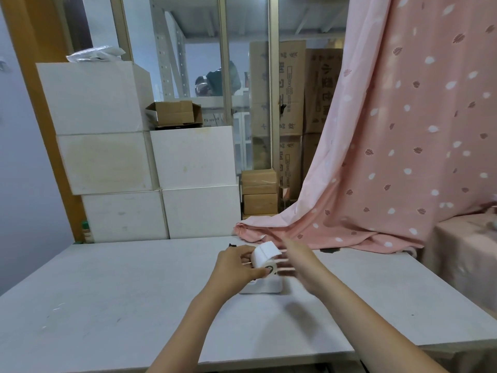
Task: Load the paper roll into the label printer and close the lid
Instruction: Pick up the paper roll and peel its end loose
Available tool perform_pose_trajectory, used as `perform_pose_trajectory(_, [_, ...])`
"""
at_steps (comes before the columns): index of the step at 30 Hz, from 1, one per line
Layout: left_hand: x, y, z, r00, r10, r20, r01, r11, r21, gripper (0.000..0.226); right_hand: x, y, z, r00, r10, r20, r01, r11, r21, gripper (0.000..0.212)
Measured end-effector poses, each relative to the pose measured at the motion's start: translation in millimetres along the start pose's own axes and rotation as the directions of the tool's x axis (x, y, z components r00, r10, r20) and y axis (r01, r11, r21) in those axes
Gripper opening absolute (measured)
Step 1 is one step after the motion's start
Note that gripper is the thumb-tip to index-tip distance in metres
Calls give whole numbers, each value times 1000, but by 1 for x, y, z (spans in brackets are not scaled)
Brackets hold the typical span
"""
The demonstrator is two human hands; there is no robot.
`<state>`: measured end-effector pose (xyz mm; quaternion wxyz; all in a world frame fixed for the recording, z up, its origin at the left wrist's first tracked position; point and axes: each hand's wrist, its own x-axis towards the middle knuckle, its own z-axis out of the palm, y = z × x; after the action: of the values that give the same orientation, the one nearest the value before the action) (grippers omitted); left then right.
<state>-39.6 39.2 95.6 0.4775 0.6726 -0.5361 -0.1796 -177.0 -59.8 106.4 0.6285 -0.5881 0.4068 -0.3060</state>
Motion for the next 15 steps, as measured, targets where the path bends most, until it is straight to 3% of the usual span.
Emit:
perform_pose_trajectory(2, [2,-2,-2,1000,21,-9,-21,995,93,39,2,-9,-5,999,-43,-31,41,998,-56,53])
perform_pose_trajectory(7, [5,-6,-3,998,66,-13,-62,976,207,30,7,-2,-4,992,-44,121,64,984,-166,55])
perform_pose_trajectory(15, [-3,-12,-5,998,59,-32,-55,991,122,36,9,0,-7,997,48,61,-48,999,1,34])
